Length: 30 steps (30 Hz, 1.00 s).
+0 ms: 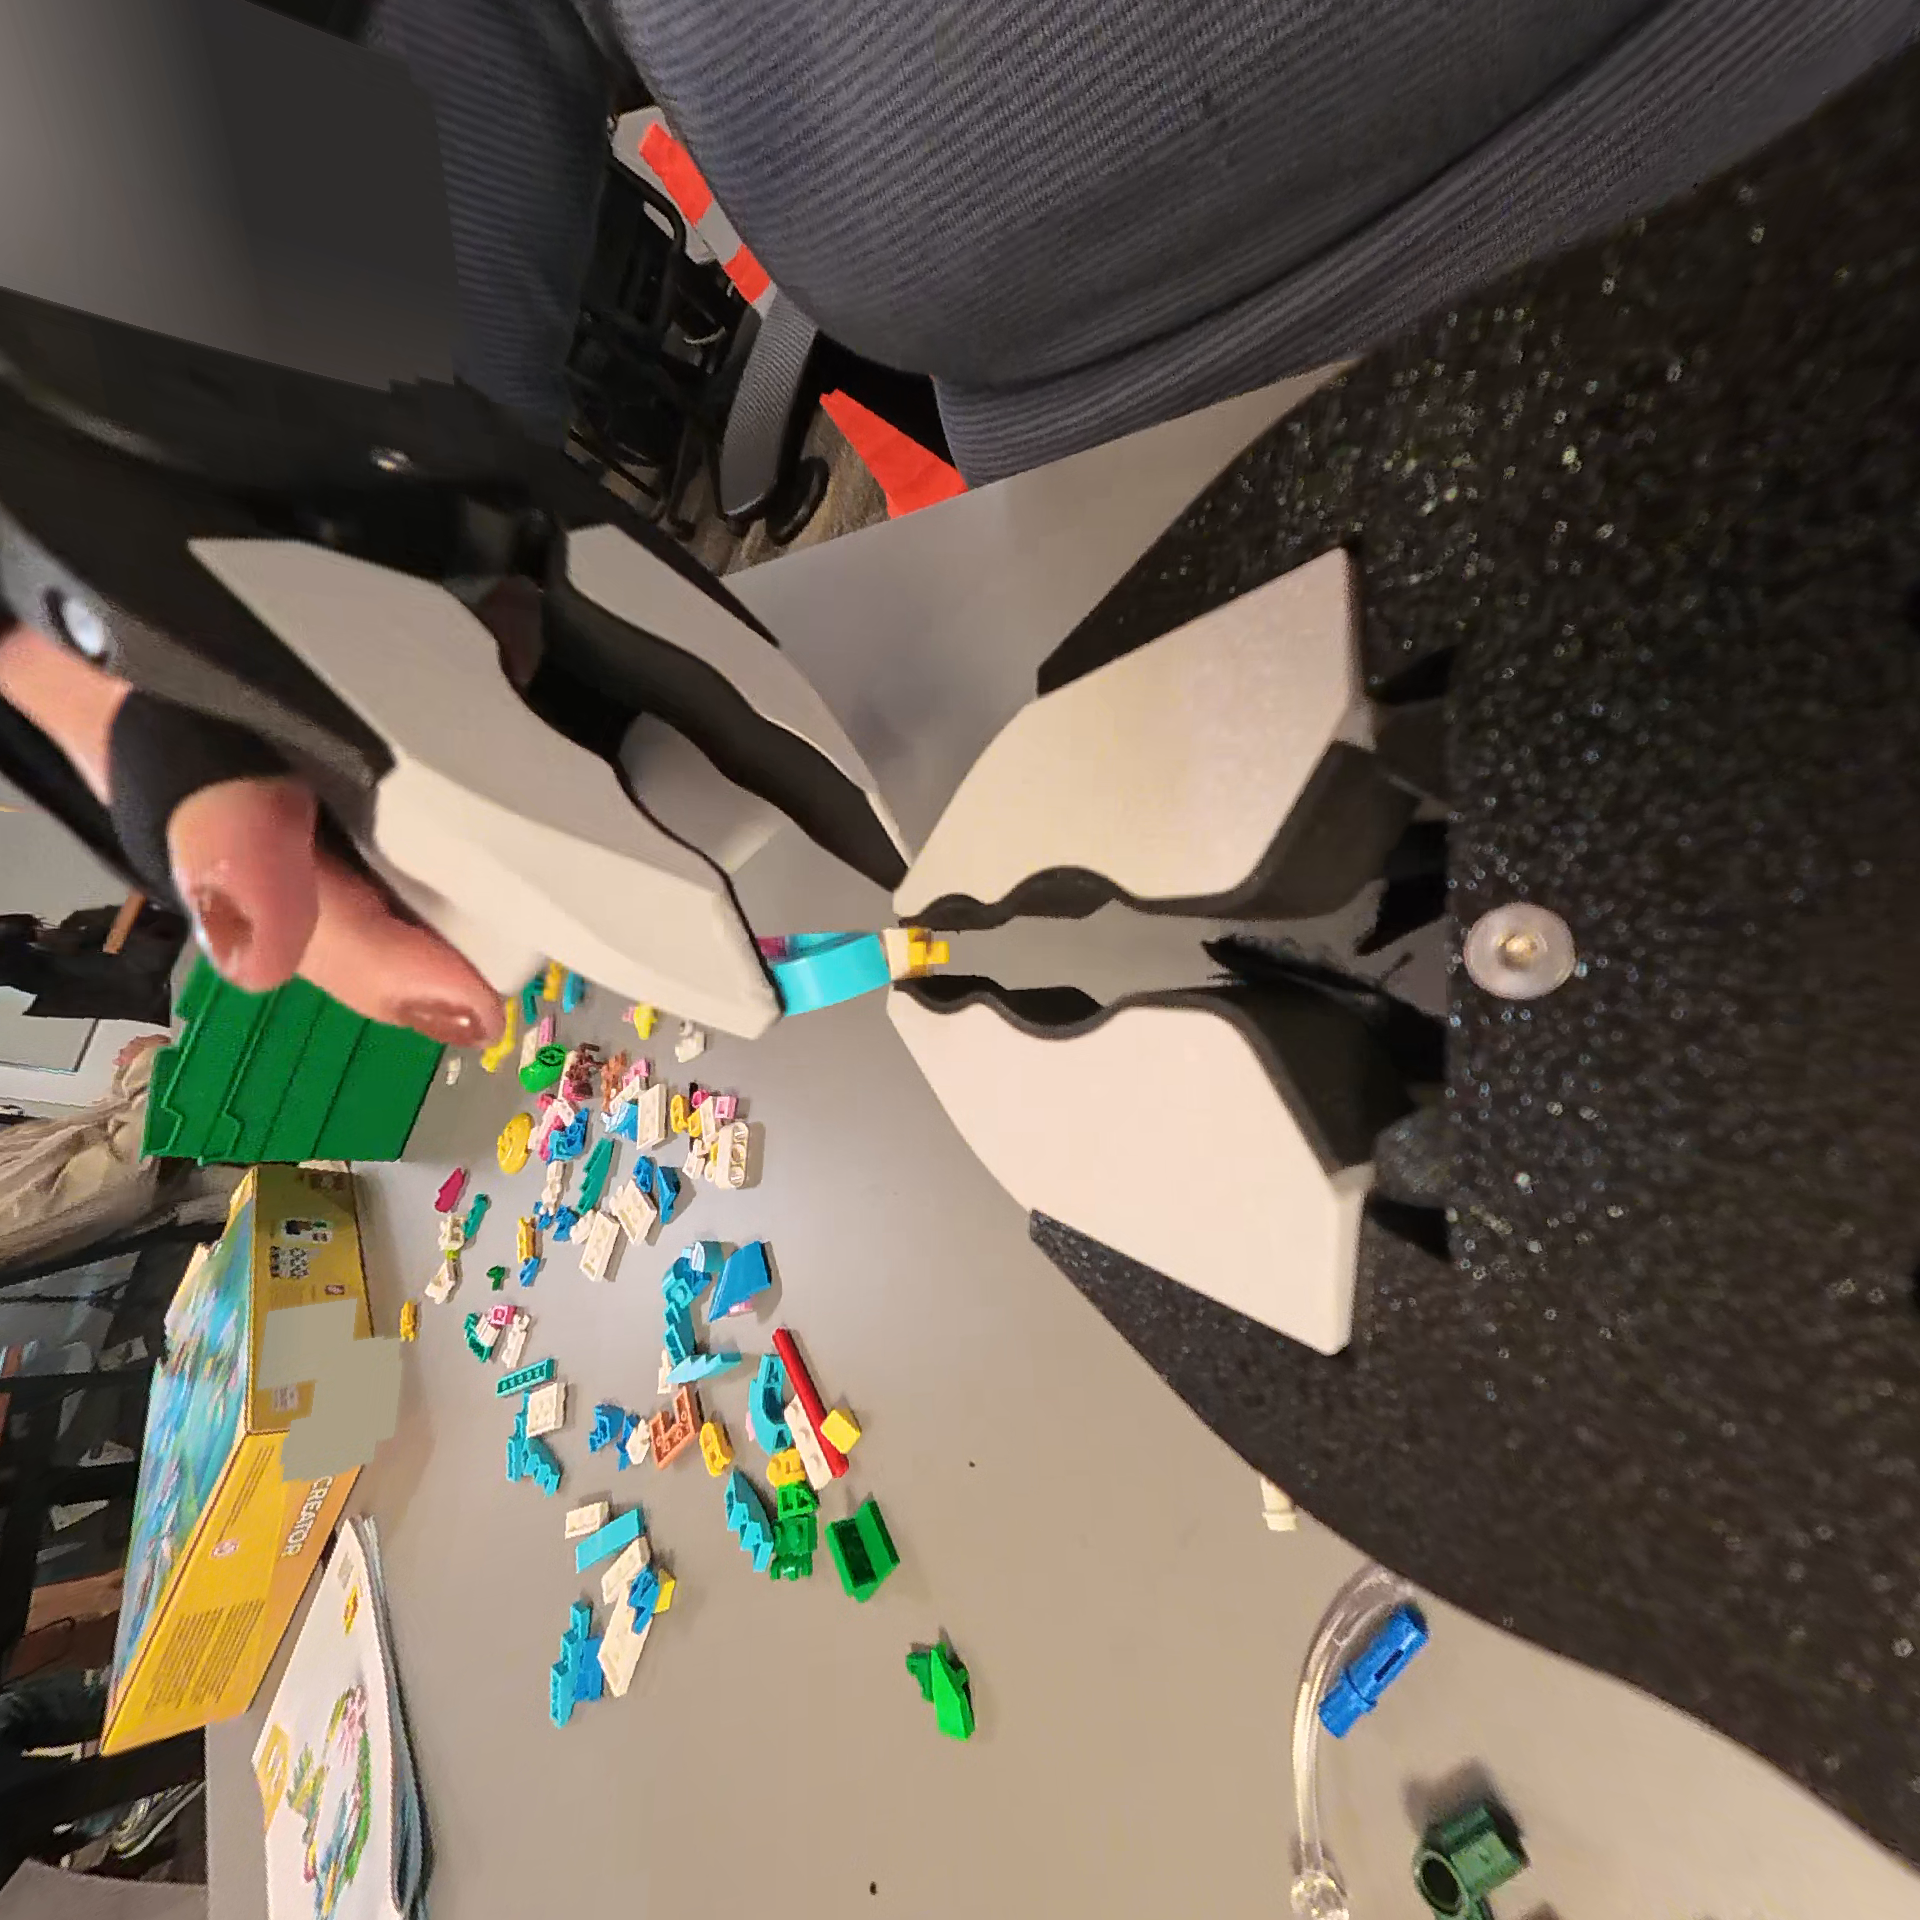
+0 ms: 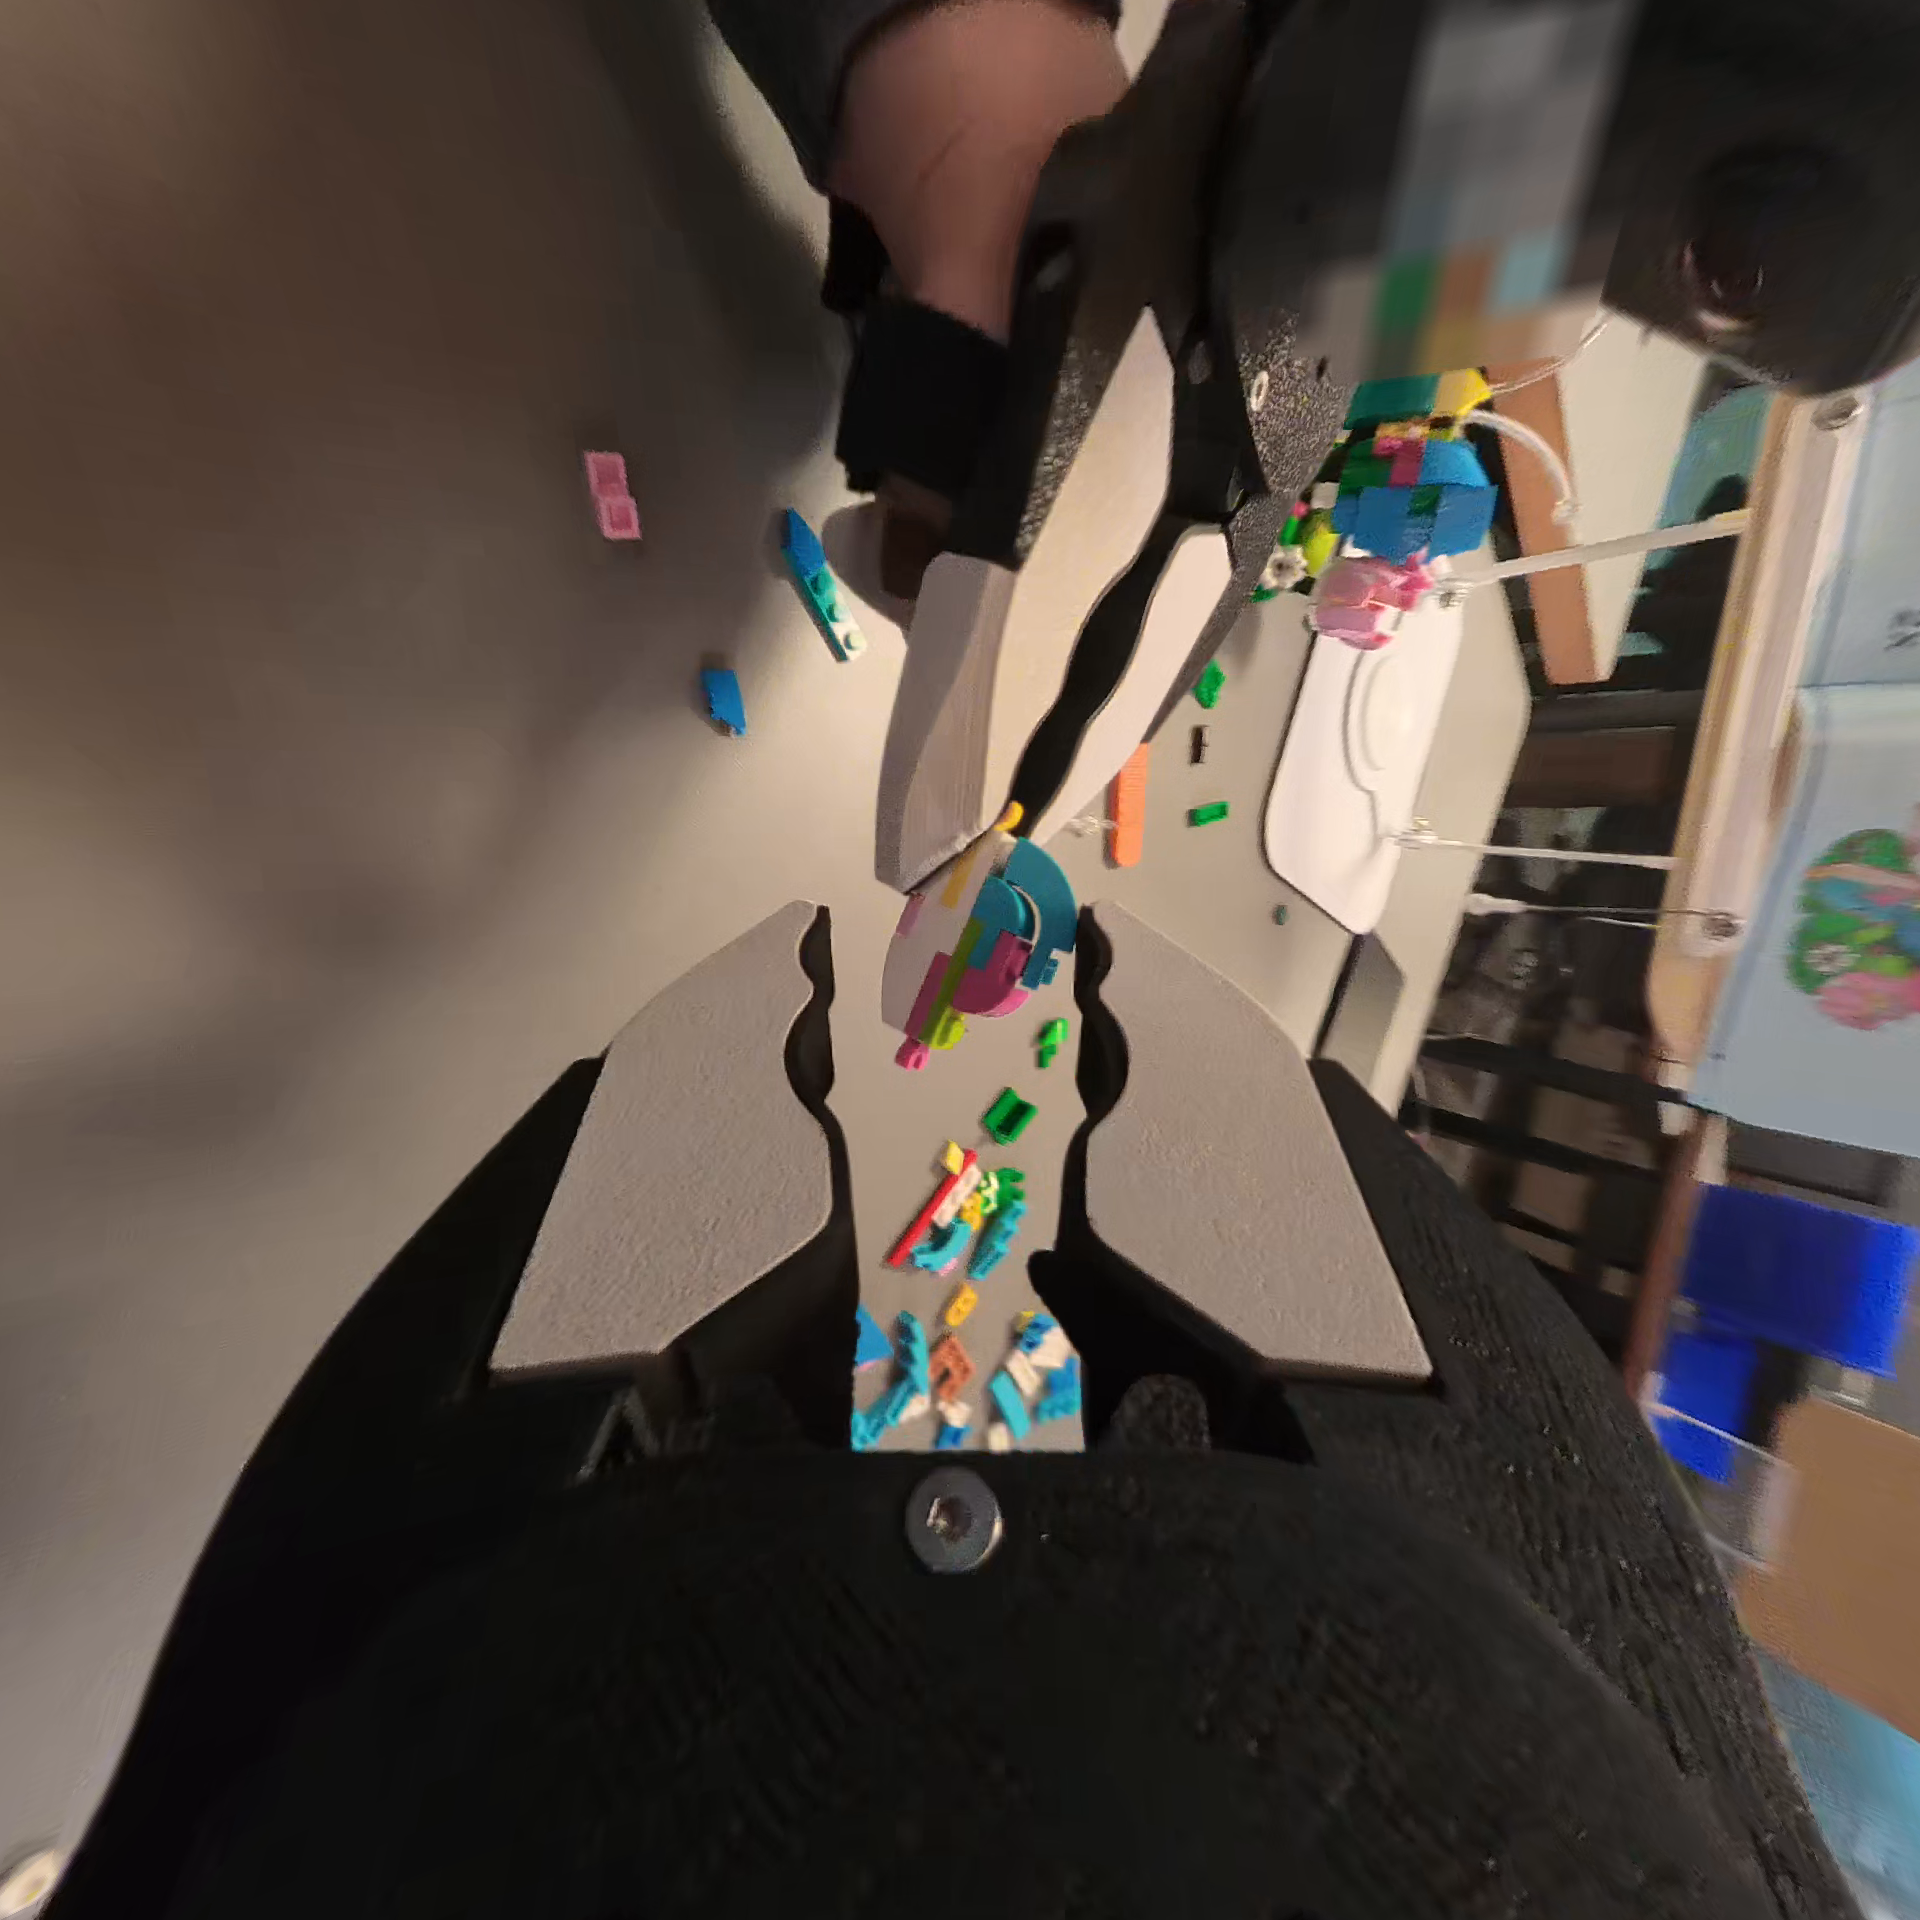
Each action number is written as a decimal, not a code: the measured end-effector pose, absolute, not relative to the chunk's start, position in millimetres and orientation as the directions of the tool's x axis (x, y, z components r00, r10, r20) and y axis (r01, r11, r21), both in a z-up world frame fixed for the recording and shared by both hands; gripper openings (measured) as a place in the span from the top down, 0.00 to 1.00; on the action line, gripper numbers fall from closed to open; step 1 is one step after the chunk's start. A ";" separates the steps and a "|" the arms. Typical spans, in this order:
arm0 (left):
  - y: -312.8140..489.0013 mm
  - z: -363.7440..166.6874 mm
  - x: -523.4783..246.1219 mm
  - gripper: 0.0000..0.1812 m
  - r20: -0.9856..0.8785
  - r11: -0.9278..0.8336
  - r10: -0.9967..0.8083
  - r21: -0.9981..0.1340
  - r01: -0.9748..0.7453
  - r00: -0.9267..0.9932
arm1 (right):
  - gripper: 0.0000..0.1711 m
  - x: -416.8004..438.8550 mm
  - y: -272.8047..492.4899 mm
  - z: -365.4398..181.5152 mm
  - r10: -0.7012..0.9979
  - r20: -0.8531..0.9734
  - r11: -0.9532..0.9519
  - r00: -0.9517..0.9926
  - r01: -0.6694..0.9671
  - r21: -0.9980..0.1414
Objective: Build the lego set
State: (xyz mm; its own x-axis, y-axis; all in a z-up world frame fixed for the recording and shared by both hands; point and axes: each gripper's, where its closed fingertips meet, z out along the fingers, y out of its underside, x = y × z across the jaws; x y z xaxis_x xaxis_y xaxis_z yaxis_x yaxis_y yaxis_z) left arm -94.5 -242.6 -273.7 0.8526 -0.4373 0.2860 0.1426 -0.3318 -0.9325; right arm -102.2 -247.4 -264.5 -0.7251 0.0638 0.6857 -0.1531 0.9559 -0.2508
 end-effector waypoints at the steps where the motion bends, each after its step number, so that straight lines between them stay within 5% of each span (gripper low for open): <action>1: -242.4 -273.2 -94.6 0.96 0.296 -0.331 -0.438 -0.931 0.154 0.849 | 0.74 -103.0 -247.2 -264.4 0.054 0.712 0.961 -0.700 -0.158 -0.228; 15: -241.2 -261.4 -94.9 0.96 0.420 -0.301 -0.449 -0.902 0.309 0.789 | 0.79 -116.1 -244.5 -252.6 0.064 0.911 0.984 -0.407 -0.126 -0.125; 30: -239.6 -260.6 -96.6 0.96 0.400 -0.287 -0.428 -0.910 0.298 0.811 | 0.80 -118.6 -241.3 -253.8 0.126 0.864 0.977 -0.488 -0.091 -0.194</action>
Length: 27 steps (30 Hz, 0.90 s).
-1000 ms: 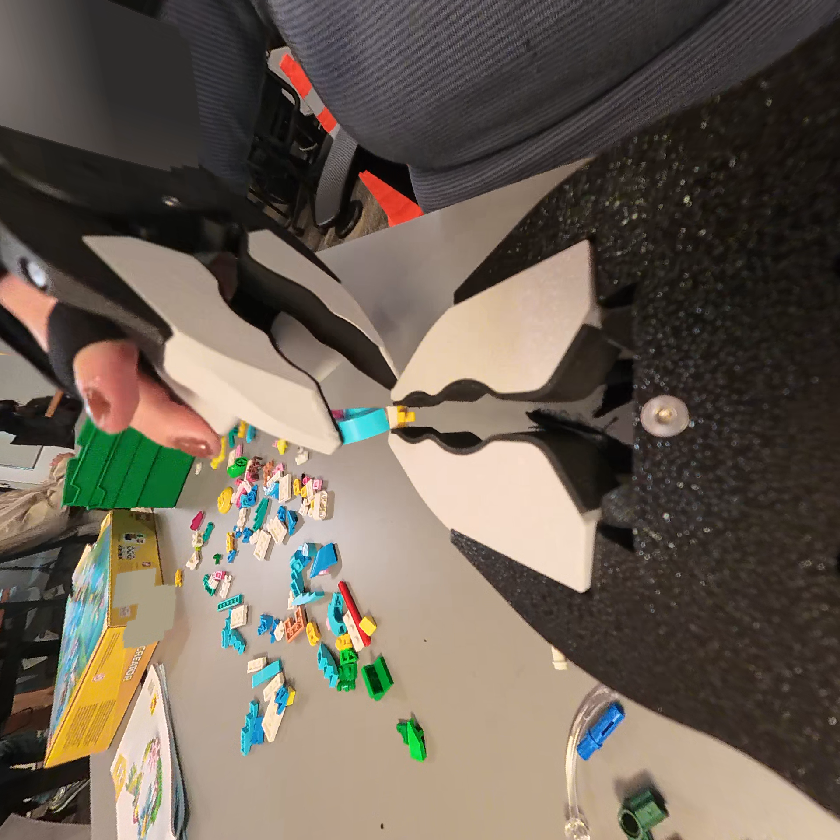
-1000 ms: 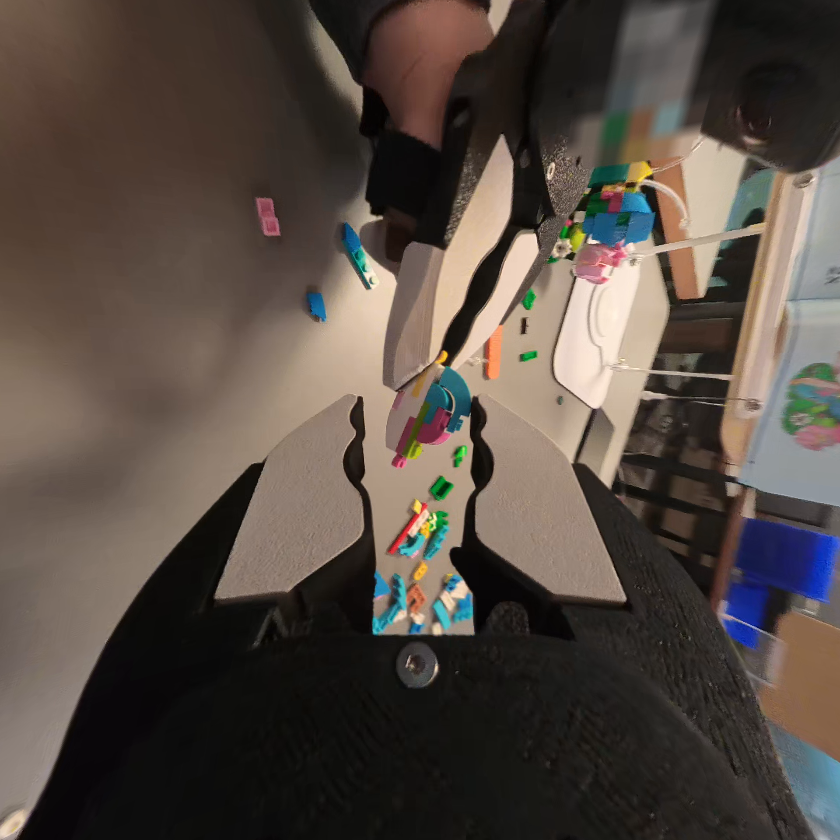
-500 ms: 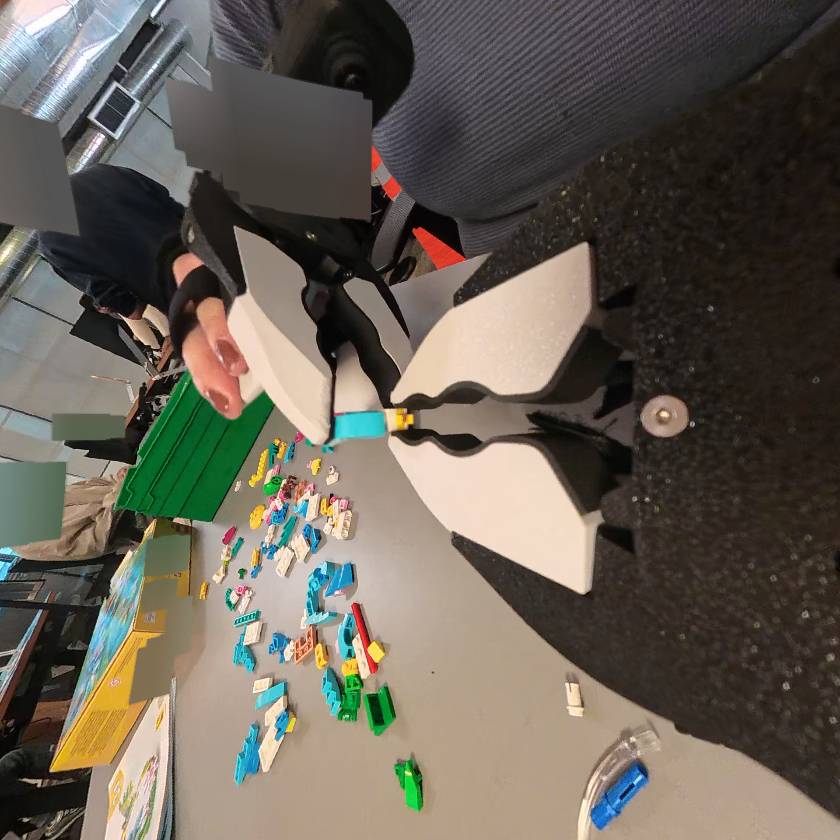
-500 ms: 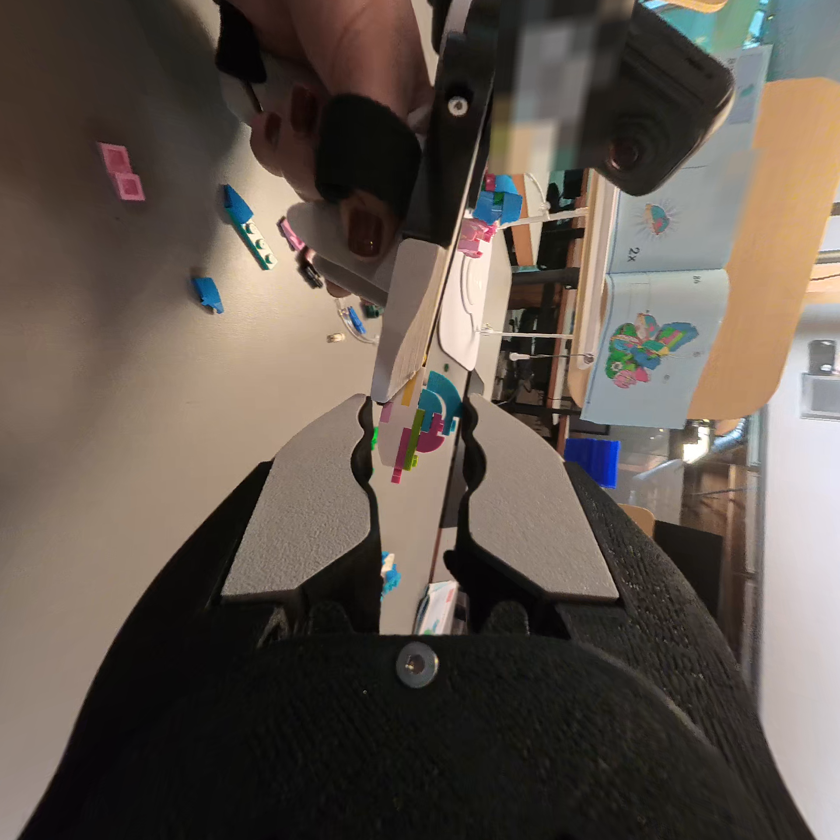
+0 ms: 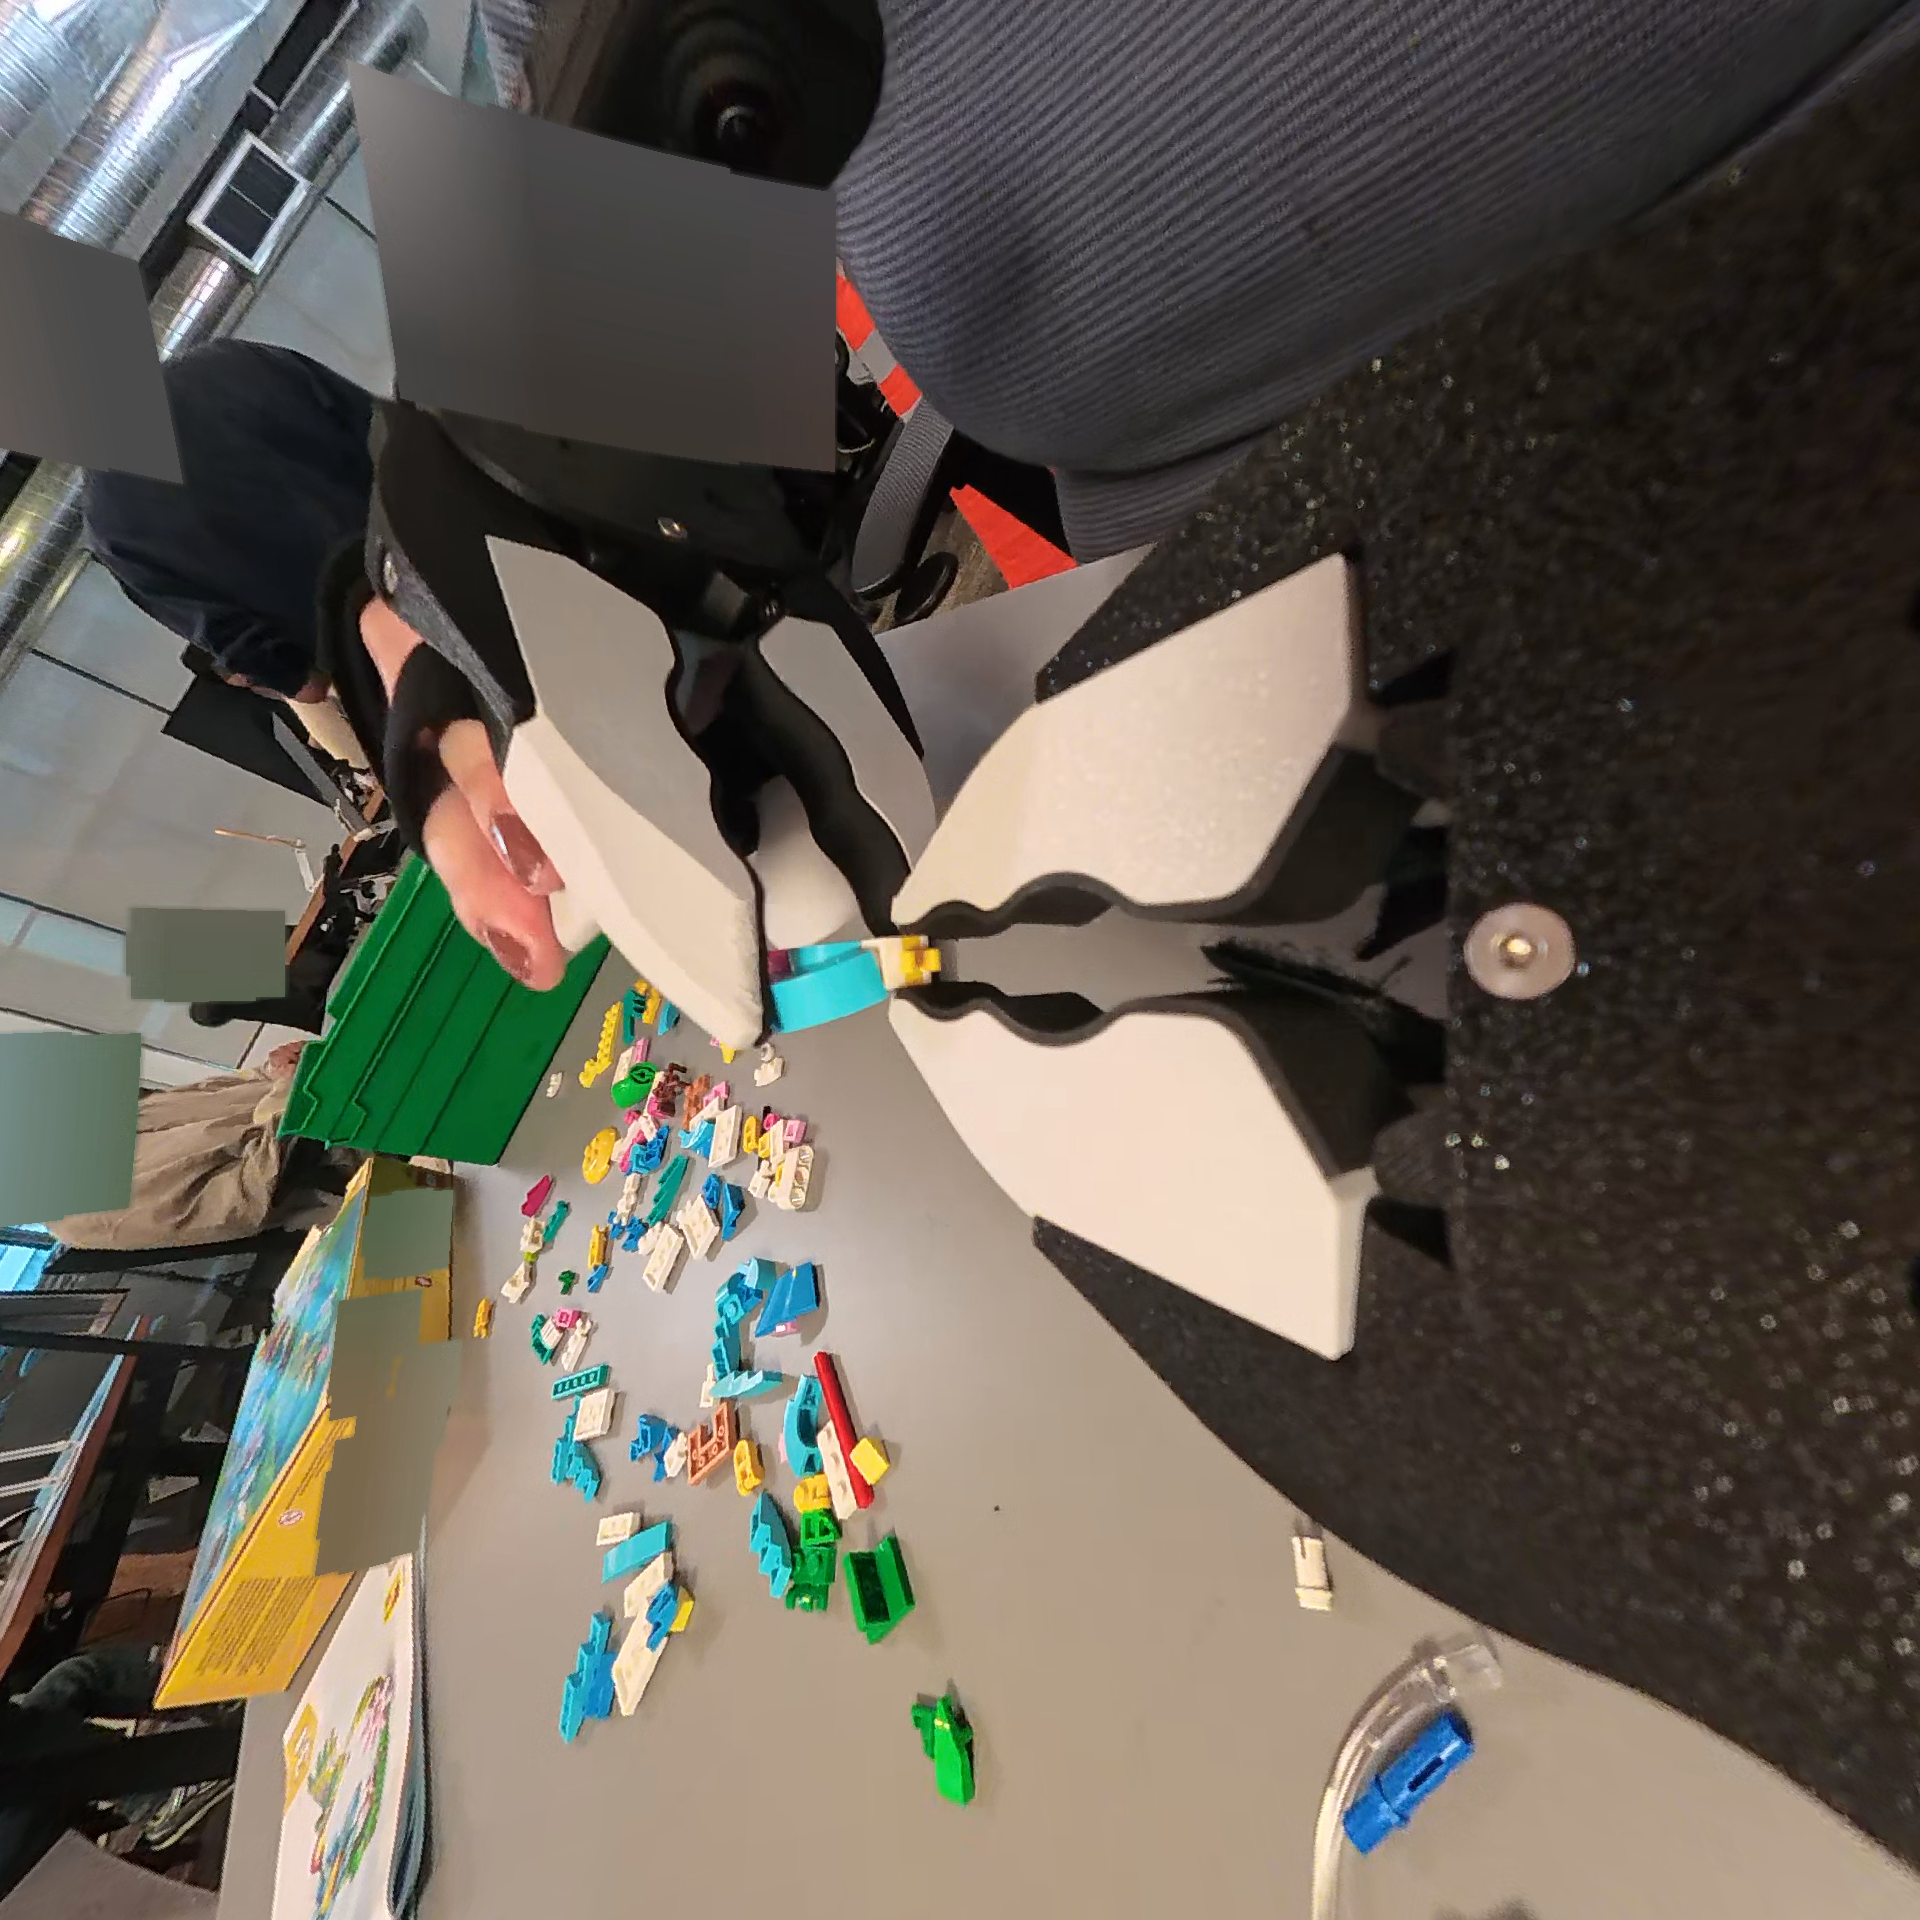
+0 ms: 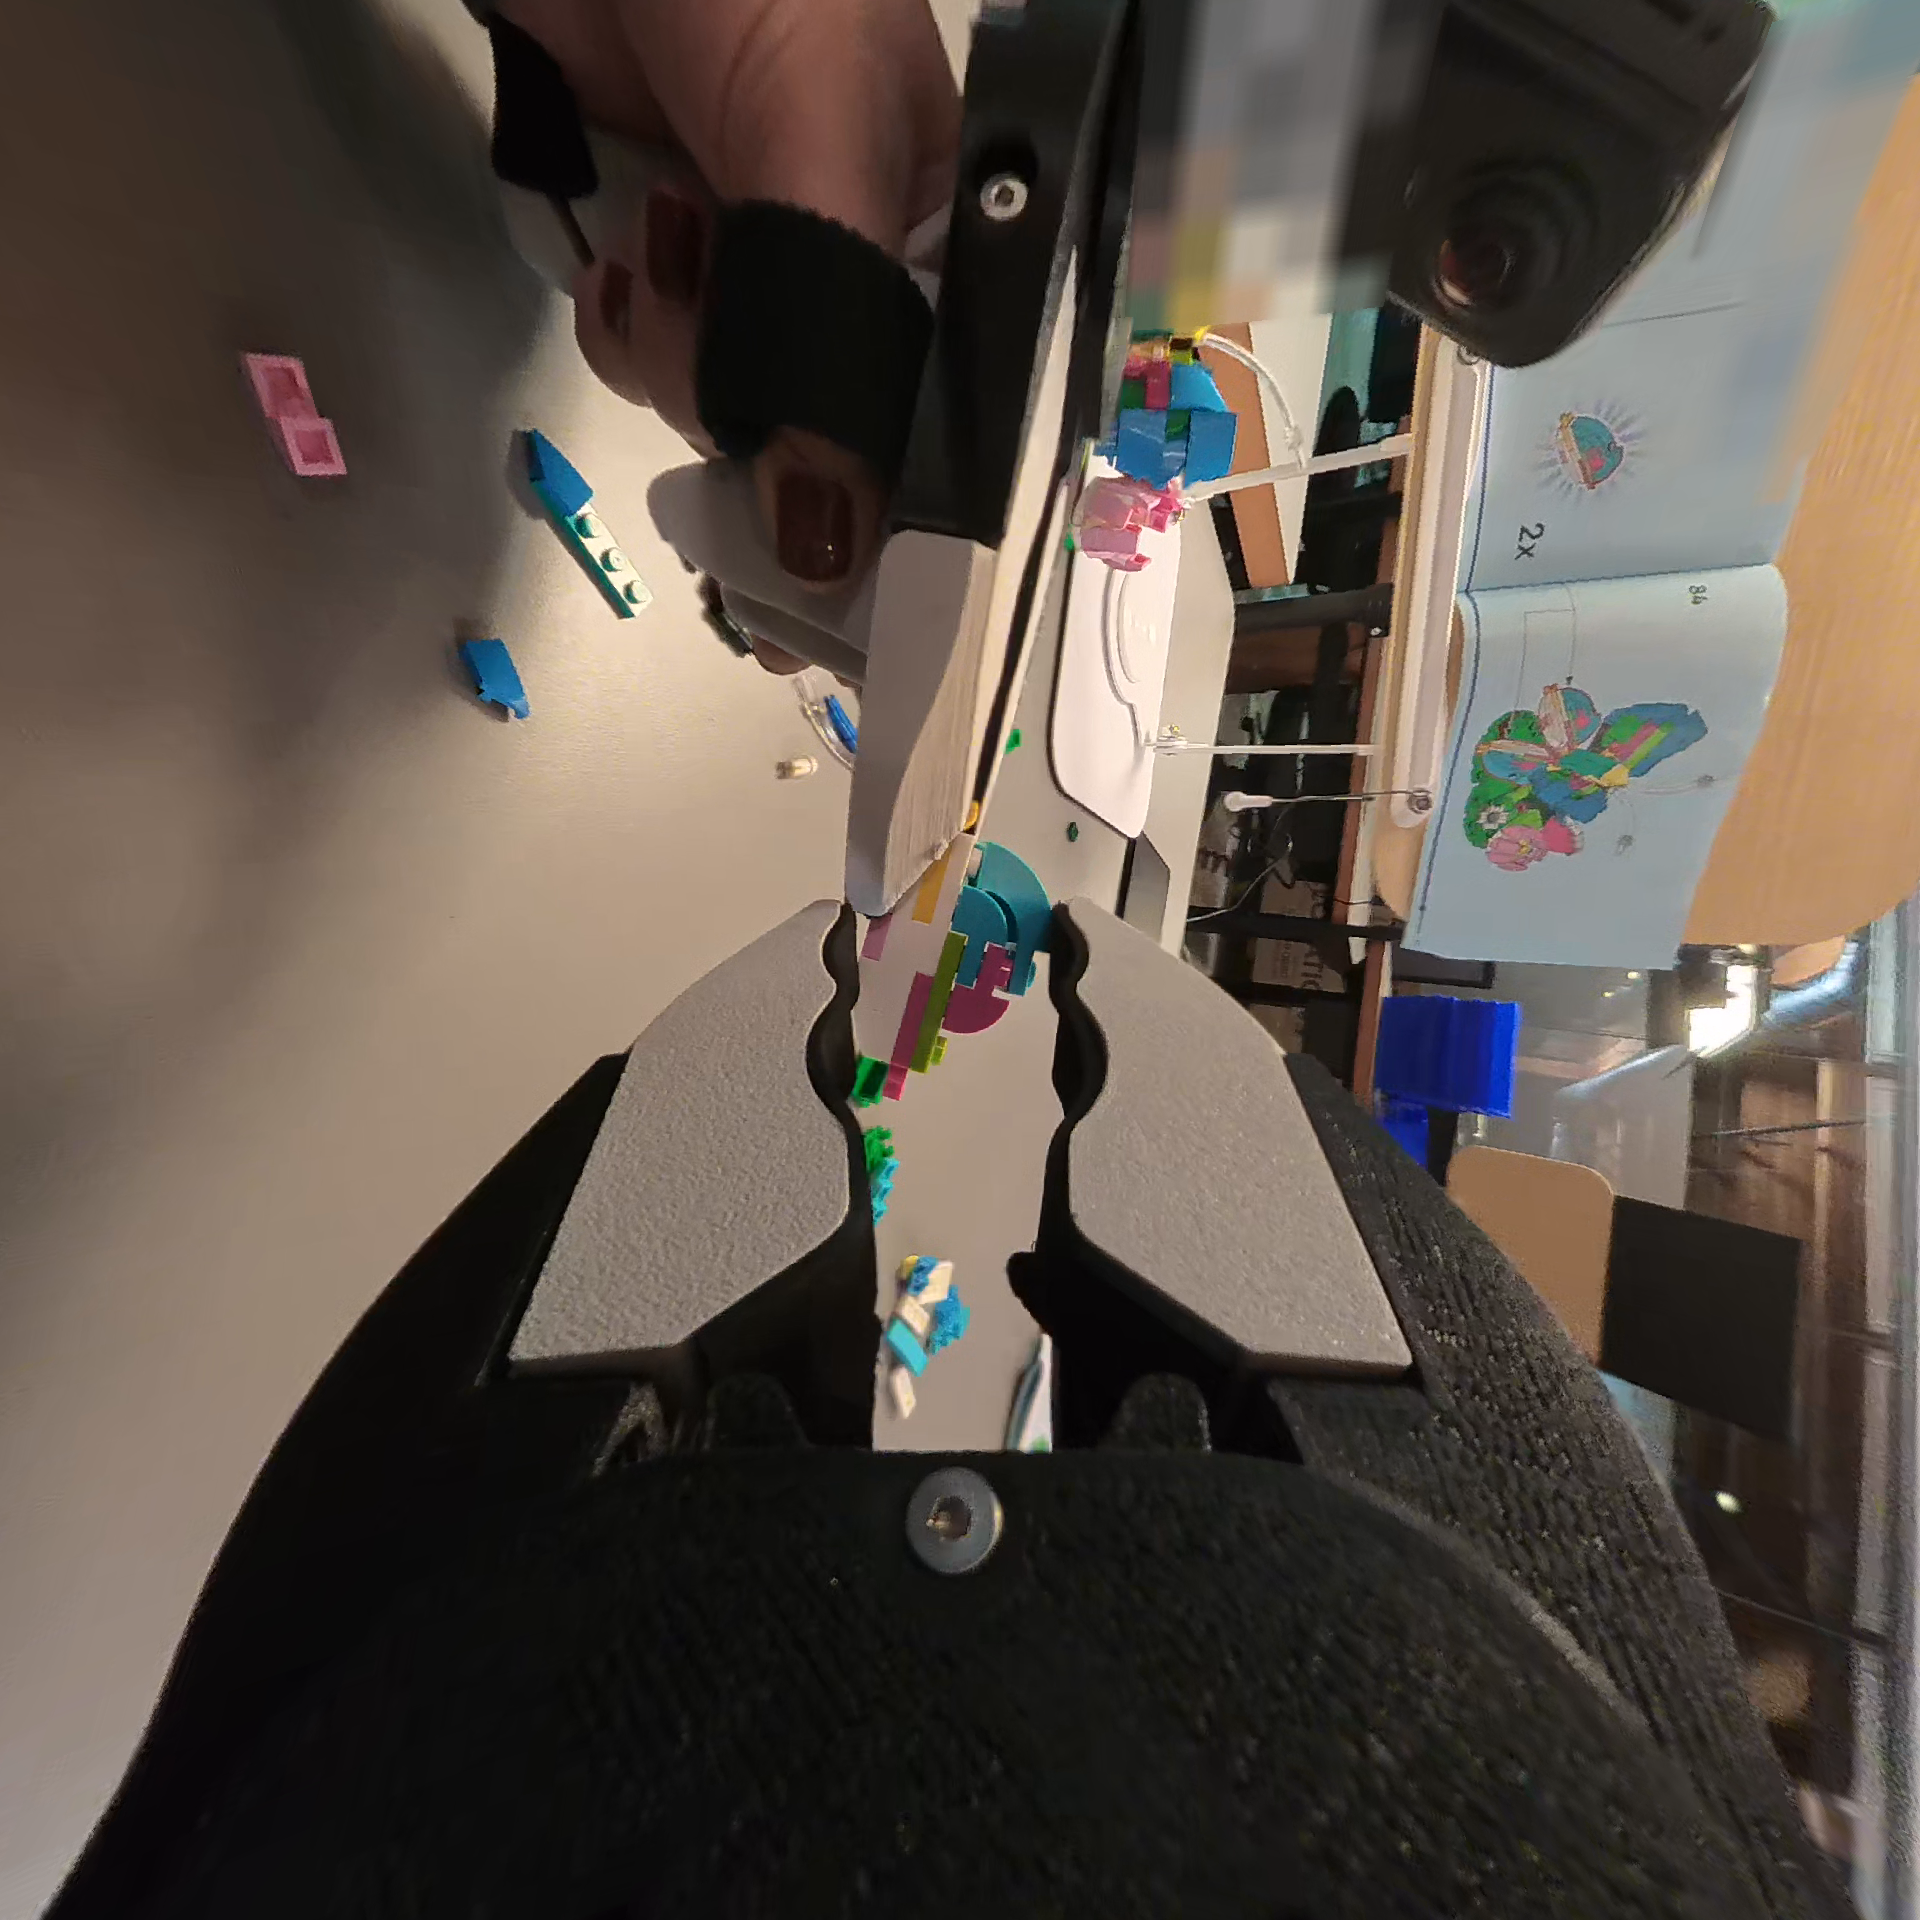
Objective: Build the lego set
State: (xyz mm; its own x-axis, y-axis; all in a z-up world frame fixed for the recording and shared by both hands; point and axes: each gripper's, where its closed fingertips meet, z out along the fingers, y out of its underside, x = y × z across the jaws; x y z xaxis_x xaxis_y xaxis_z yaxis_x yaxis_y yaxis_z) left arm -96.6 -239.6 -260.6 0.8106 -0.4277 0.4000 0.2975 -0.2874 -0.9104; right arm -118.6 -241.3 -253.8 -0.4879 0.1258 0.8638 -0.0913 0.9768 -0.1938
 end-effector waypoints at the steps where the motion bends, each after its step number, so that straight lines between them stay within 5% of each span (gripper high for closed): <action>1: -239.2 -259.7 -96.9 0.96 0.408 -0.284 -0.426 -0.908 0.309 0.807 | 0.80 -119.0 -240.9 -253.2 0.147 0.855 0.973 -0.497 -0.084 -0.216; 9: -238.2 -253.6 -100.9 0.96 0.438 -0.253 -0.413 -0.897 0.362 0.798 | 0.80 -122.5 -239.6 -248.2 0.242 0.833 0.948 -0.497 -0.060 -0.312; 27: -235.9 -251.0 -107.0 0.96 0.396 -0.203 -0.368 -0.917 0.343 0.841 | 0.80 -126.3 -237.6 -242.6 0.086 0.921 0.994 -0.379 -0.033 -0.107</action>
